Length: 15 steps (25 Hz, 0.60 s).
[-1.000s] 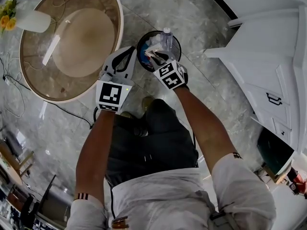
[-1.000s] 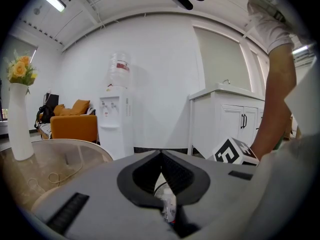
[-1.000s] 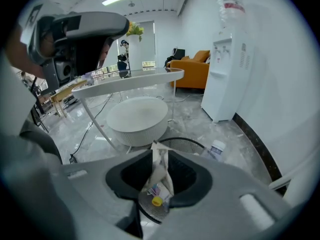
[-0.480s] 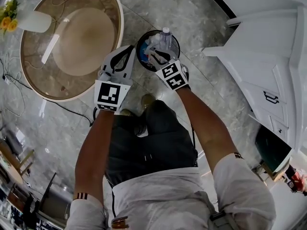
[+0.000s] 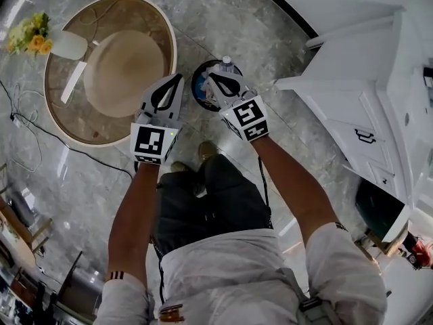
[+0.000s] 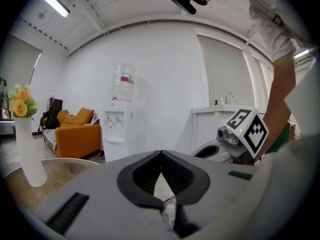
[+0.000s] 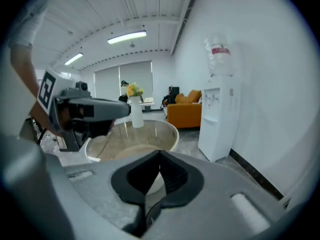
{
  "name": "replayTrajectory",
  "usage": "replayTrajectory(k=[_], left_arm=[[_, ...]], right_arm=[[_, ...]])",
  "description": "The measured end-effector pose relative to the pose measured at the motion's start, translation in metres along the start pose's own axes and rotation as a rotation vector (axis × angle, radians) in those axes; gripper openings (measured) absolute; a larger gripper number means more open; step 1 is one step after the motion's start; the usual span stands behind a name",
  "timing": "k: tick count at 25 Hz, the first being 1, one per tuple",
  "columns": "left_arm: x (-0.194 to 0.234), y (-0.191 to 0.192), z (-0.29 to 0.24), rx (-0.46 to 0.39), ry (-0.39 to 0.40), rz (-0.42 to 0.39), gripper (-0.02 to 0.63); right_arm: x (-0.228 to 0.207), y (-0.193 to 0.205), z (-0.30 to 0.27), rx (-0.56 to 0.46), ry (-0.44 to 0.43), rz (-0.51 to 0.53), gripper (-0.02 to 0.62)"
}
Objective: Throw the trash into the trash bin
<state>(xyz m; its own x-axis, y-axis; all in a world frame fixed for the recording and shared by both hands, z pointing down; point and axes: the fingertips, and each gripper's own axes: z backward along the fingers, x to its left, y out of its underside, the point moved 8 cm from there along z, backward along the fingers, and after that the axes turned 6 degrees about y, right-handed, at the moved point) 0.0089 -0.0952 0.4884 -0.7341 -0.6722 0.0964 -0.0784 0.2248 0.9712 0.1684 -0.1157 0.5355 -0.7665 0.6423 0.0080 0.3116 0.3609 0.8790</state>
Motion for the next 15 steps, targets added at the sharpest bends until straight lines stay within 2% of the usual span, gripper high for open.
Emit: replayTrajectory(k=[5, 10, 15], left_arm=[[0.001, -0.067, 0.026, -0.078, -0.045, -0.004, -0.002], [0.004, -0.145, 0.064, -0.141, -0.064, -0.009, -0.002], [0.003, -0.212, 0.108, -0.179, -0.084, -0.029, -0.002]], right_arm=[[0.012, -0.093, 0.026, -0.139, -0.052, 0.012, 0.002], [0.038, -0.184, 0.058, -0.280, -0.141, 0.015, 0.002], [0.068, -0.253, 0.089, -0.408, -0.221, 0.000, 0.002]])
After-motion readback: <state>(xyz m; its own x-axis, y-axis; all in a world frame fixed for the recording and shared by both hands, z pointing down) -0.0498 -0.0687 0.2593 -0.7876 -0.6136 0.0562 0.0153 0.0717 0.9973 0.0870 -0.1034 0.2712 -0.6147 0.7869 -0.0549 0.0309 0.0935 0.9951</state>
